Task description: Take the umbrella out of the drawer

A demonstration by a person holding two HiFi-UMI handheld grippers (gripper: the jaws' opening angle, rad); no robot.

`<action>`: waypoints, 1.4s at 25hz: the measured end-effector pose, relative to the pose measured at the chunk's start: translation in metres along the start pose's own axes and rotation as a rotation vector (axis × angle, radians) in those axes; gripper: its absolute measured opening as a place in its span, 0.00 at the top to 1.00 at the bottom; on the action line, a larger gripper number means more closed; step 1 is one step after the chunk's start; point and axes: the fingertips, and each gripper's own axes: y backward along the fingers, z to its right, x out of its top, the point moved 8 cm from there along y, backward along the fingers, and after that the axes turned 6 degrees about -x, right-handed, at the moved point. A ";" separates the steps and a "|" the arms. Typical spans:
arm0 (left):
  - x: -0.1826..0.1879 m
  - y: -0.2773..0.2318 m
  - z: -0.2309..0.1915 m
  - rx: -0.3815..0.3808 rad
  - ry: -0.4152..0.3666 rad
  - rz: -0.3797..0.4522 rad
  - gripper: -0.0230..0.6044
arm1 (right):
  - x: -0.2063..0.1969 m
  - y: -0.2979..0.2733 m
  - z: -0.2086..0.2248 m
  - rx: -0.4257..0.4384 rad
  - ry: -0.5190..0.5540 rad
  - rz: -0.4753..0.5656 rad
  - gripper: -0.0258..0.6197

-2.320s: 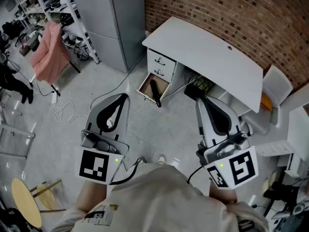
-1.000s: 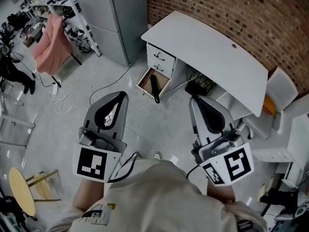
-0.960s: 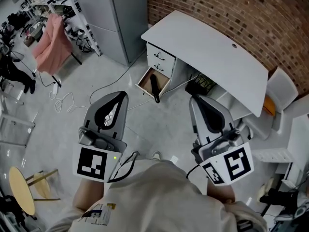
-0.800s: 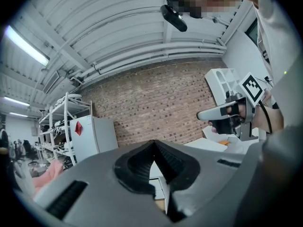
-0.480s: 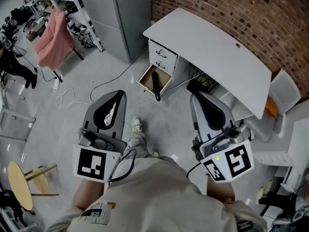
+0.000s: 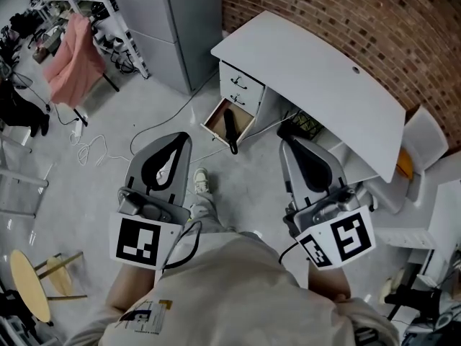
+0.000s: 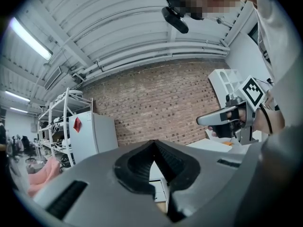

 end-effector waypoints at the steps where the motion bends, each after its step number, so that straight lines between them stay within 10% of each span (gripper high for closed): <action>1: -0.003 -0.004 -0.007 -0.002 -0.001 -0.002 0.95 | -0.002 -0.008 0.000 -0.002 0.001 -0.004 0.95; 35: -0.099 -0.208 -0.324 -0.181 0.044 -0.111 0.95 | -0.032 -0.380 0.027 -0.132 0.010 -0.180 0.95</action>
